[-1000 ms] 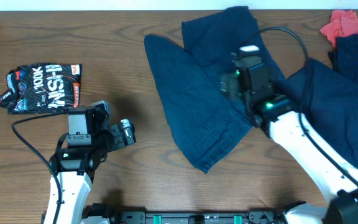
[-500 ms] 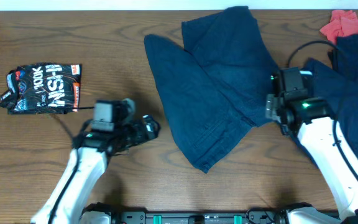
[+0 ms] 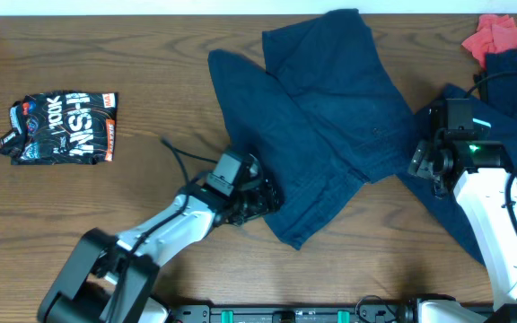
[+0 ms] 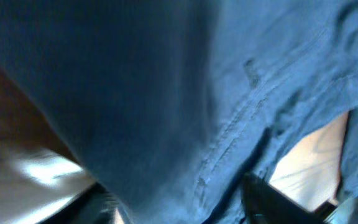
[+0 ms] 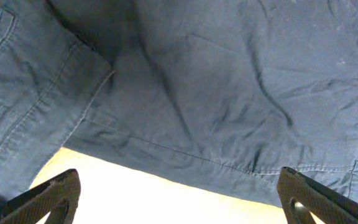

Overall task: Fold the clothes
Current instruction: 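Grasp the trousers' near edge with the left gripper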

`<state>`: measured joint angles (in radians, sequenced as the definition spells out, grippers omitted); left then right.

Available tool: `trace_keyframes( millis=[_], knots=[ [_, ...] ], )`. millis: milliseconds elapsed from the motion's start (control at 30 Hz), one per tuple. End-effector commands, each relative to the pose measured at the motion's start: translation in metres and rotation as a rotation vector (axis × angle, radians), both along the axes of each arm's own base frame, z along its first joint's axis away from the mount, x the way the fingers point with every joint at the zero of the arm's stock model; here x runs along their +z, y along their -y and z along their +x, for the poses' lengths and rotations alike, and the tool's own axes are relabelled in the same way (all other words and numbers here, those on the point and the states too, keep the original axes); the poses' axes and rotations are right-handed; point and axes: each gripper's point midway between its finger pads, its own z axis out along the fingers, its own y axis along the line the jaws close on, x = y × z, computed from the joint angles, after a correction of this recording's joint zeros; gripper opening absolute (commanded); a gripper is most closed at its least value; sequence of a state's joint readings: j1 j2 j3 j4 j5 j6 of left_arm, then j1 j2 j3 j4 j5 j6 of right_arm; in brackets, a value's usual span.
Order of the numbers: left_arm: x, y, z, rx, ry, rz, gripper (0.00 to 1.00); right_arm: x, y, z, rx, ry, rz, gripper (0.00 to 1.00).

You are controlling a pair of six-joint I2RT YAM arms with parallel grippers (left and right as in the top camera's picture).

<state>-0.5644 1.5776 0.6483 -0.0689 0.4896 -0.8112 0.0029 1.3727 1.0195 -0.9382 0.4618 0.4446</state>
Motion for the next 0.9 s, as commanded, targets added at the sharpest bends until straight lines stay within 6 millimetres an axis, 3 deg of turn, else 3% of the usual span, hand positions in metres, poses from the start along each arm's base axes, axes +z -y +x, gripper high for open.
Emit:
trace_keyframes(
  millis=[0,33,200,333,467,633,767,833,867],
  knots=[
    [-0.005,0.002,-0.004,0.016,-0.030,0.006,0.14,0.002,0.001,0.001,-0.021,0.018,0.007,0.99],
    [-0.004,0.002,-0.004,0.007,-0.022,0.005,0.06,0.002,0.001,0.002,-0.021,0.018,0.007,0.99],
    [0.024,0.001,-0.002,-0.087,0.088,-0.030,0.06,0.002,0.001,0.001,-0.021,0.016,0.007,0.99],
    [0.066,-0.024,-0.016,-0.113,0.163,-0.020,0.06,0.002,0.001,0.001,-0.021,0.016,0.007,0.99],
    [0.117,-0.059,-0.031,-0.034,0.245,-0.037,0.06,0.002,0.001,0.002,-0.021,0.019,0.007,0.99],
    [0.214,-0.089,-0.028,0.112,0.609,-0.173,0.06,0.003,0.001,0.003,-0.021,0.026,0.007,0.99],
    [0.315,-0.093,-0.029,0.191,0.971,-0.389,0.06,0.003,0.001,0.003,-0.021,0.027,0.007,0.99],
    [0.357,-0.094,-0.031,0.207,1.108,-0.490,0.05,0.003,0.001,0.003,-0.021,0.027,0.007,0.99],
    [0.370,-0.094,-0.031,0.205,1.155,-0.512,0.06,0.003,0.001,0.003,-0.021,0.027,0.007,0.99]
  ],
)
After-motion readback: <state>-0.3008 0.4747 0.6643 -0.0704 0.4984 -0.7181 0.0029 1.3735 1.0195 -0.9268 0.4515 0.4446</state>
